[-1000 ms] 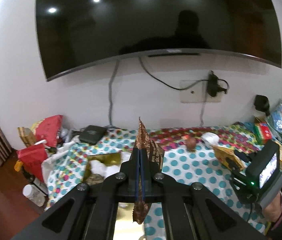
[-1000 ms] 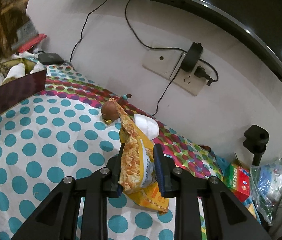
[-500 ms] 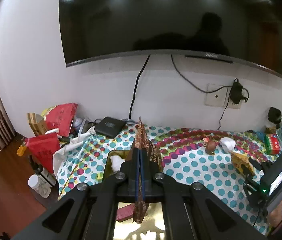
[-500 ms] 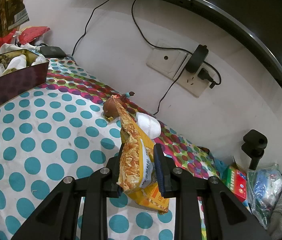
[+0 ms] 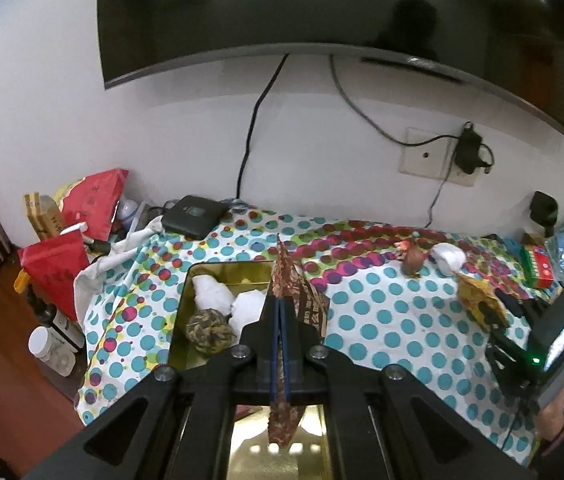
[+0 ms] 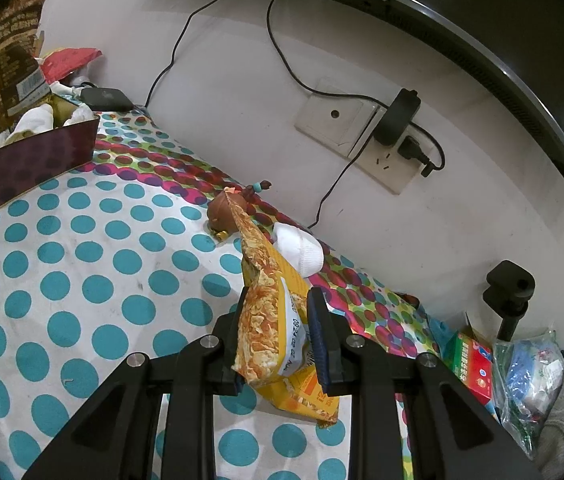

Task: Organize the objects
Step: 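Carry the brown chocolate bag over the gold tray with the left tool, then lower the chocolate bag into the gold tray and open the left tool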

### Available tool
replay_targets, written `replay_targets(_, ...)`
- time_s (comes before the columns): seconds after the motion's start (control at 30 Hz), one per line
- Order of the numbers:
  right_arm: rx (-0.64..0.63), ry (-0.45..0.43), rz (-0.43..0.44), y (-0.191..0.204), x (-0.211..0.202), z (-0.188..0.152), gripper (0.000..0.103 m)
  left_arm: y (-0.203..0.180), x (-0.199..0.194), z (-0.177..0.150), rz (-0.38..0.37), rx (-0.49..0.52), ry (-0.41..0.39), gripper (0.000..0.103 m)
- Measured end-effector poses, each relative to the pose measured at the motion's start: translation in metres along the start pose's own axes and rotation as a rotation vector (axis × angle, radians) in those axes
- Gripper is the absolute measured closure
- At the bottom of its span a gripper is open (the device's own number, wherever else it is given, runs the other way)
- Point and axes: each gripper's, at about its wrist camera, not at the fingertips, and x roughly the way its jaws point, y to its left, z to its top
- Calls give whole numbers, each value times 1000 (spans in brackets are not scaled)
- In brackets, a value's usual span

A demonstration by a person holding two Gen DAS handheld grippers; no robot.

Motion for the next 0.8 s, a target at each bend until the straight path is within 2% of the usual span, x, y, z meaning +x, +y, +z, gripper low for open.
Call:
replay_targets(0.27, -8, 7, 3, 2, 3, 1, 79, 35, 36, -13, 80, -62, 52, 98)
replay_targets(0.37, -8, 7, 4, 2, 3, 1, 79, 39, 50, -23, 148, -33, 64, 96)
replay_targets(0.43, -10, 7, 4, 2, 4, 1, 79, 39, 53, -25, 166, -13, 50, 95)
replay_targets(0.53, -19, 12, 1, 3, 4, 1, 78, 42, 61, -26, 202, -15, 71, 90)
replay_targets(0.57, -24, 13, 0, 4, 4, 2, 78, 43, 62, -27, 221, -16, 74, 87)
replay_targets(0.7, -38, 14, -3, 7, 4, 2, 78, 43, 63, -29, 273, -1, 81, 64)
replay_targets(0.8, -39, 15, -4, 7, 4, 2, 78, 47, 60, -32, 260, -18, 76, 60)
